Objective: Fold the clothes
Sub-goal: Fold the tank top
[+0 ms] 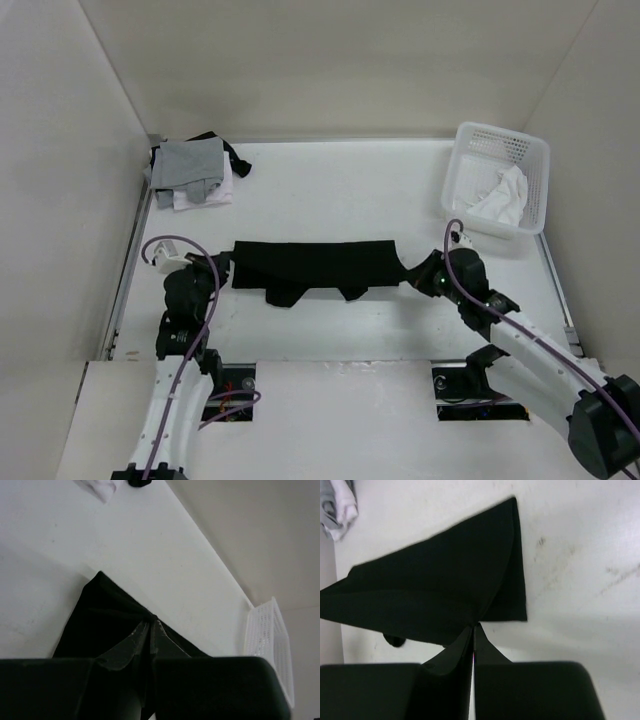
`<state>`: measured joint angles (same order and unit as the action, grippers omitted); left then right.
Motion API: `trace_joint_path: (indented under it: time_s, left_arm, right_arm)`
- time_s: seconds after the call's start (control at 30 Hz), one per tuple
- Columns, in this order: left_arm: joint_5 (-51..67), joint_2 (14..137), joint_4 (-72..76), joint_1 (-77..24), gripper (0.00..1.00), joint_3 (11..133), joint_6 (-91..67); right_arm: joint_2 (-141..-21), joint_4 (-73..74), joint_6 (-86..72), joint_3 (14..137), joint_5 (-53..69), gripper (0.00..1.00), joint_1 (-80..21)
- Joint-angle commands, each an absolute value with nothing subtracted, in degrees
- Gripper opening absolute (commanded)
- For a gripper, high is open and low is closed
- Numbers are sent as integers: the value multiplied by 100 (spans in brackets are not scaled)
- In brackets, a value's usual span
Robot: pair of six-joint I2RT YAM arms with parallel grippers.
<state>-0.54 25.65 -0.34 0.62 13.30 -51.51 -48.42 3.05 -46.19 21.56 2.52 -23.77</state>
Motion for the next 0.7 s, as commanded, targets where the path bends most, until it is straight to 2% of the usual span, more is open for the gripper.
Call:
trace_joint_path:
  time_s: [0.0,0.13,0.27,0.33,0.43,0.57,0.67]
  left_arm:
    - [193,2216,-702,110,0,994,-5317]
    - [141,1689,-1326,180,1,826,-5423]
    - [36,1328,-1880,365,8,896,-5423]
    - [-122,1327,-2021,383,18,940,-5431]
    - [-377,1354,-2004,382,24,1124,-5362]
    - [-606,1432,-1584,287,24,1459,-5221]
    - [-501,2194,-811,-257,24,1485,-5404]
  right_arm:
    - [-4685,510,-5000,1855,62,4,-2561]
    - [-4684,641,-5282,1758,-140,7,-2615]
    - [-4799,844,-5309,1811,-290,13,-2483]
    - [-4781,853,-5300,1793,-360,25,-2404]
    - [-4799,791,-5212,1845,-422,45,-2404]
    - [-5131,511,-4923,2065,-501,58,-2430]
    - [-5903,36,-4650,2311,-326,59,-2395]
